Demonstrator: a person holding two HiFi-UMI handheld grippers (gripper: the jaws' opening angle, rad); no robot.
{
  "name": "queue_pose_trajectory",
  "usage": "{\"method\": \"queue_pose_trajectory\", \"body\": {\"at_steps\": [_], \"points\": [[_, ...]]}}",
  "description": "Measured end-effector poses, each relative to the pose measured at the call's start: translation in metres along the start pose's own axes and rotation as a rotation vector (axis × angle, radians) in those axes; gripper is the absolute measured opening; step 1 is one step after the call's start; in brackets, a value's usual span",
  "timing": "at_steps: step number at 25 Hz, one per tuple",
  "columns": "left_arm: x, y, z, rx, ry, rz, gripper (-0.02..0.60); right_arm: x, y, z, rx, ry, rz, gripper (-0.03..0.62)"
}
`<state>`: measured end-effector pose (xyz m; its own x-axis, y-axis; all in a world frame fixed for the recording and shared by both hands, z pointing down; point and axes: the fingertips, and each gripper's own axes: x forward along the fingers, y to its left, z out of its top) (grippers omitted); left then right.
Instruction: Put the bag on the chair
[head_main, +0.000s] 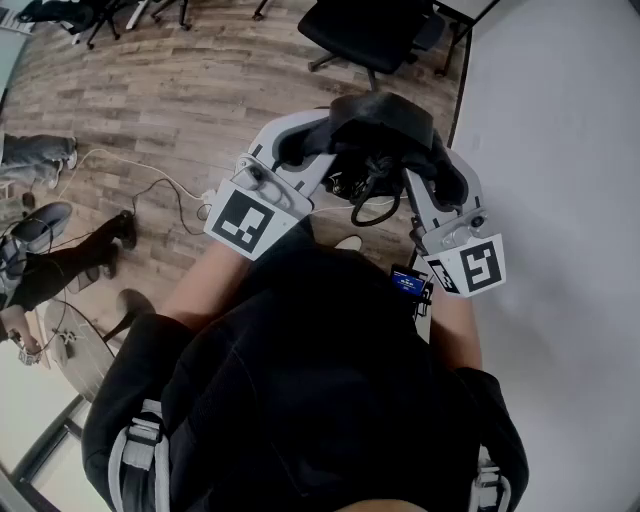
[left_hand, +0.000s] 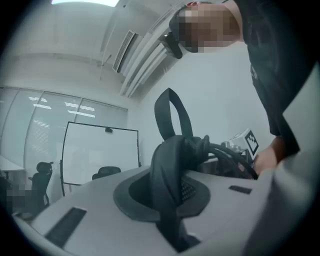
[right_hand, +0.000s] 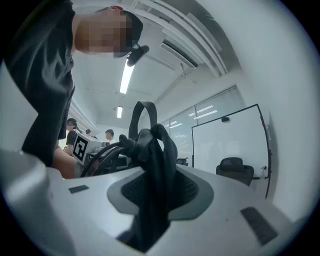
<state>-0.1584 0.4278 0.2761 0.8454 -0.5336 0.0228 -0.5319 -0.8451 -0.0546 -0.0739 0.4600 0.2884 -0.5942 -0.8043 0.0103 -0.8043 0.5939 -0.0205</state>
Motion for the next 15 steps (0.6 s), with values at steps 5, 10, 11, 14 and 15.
{"method": "queue_pose_trajectory", "body": {"at_steps": [5, 10, 11, 14, 15], "points": [[-0.007, -0.014, 0.007, -0.043, -0.029, 0.05, 0.038, -0.012, 0.005, 0.005, 0.021, 0.005, -0.021, 0.106], [-0.012, -0.047, 0.005, -0.053, -0.011, 0.043, 0.038, -0.044, 0.013, -0.001, 0.043, 0.023, -0.018, 0.106], [-0.015, -0.058, 0.009, -0.056, -0.007, 0.041, 0.038, -0.056, 0.017, 0.002, 0.049, 0.024, -0.017, 0.105], [-0.029, -0.103, 0.017, -0.042, 0.0, 0.033, 0.038, -0.099, 0.035, 0.004, 0.058, 0.016, -0.012, 0.107], [-0.033, -0.112, 0.017, -0.038, 0.001, 0.032, 0.038, -0.108, 0.04, 0.004, 0.059, 0.013, -0.009, 0.108]]}}
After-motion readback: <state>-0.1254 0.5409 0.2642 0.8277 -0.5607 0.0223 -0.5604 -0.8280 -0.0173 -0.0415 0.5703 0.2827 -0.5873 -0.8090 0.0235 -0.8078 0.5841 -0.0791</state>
